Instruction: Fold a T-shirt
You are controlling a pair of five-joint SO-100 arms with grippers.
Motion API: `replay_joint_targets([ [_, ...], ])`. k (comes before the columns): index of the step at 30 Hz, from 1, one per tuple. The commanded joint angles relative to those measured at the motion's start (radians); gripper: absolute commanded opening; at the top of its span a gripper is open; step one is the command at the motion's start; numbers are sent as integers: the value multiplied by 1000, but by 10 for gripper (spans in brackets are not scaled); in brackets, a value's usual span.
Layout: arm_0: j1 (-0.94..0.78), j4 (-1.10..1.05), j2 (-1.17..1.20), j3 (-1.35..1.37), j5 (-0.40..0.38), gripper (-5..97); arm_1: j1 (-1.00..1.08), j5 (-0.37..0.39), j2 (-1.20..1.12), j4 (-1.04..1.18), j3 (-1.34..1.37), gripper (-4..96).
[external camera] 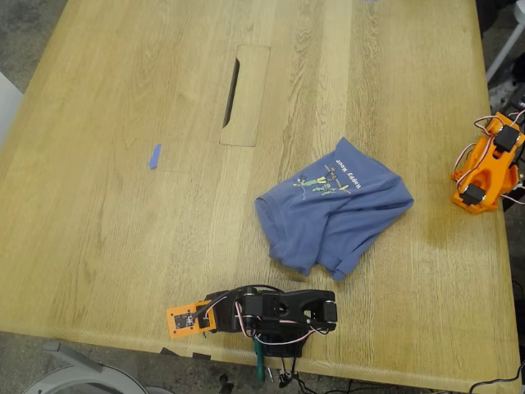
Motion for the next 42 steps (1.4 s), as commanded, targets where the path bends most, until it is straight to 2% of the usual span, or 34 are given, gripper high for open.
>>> replay_joint_targets([
  [1, 26, -46, 107, -14, -8, -1, 0, 8, 6, -21, 67, 2],
  [12, 14, 5, 107, -14, -12, -1, -120, -2, 5, -63, 67, 2],
  [42, 9, 14, 109, -14, -28, -1, -72, -2, 6, -55, 67, 2],
])
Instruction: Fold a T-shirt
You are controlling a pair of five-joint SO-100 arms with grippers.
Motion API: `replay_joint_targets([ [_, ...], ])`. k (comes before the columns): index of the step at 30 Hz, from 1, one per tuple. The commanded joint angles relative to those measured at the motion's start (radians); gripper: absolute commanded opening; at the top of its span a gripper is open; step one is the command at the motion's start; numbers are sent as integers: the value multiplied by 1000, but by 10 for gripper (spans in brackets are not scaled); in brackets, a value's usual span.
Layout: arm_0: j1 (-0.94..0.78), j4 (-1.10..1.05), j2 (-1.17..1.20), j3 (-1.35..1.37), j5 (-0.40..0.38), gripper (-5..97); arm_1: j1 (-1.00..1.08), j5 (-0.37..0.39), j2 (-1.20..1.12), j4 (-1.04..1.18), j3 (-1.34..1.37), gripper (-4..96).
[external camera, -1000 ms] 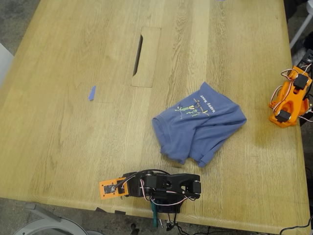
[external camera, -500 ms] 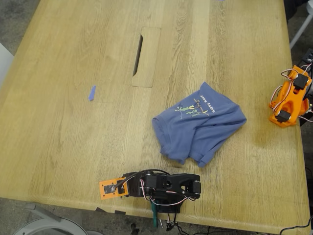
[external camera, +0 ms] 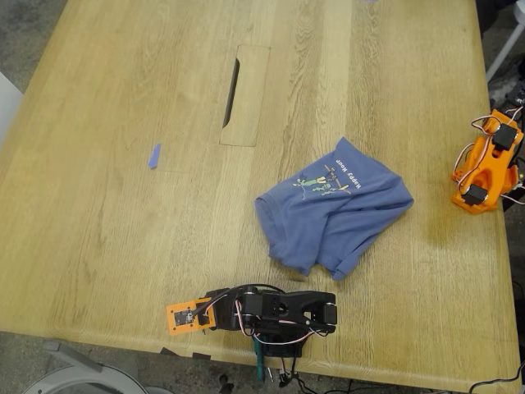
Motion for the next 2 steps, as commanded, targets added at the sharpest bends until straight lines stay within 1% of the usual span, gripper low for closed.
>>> replay_joint_targets([
  [1, -11, 6, 109, -14, -9, -1, -3, -2, 6, -6, 67, 2],
  [2, -11, 6, 109, -14, -11, -1, -6, -2, 6, -5, 67, 2],
])
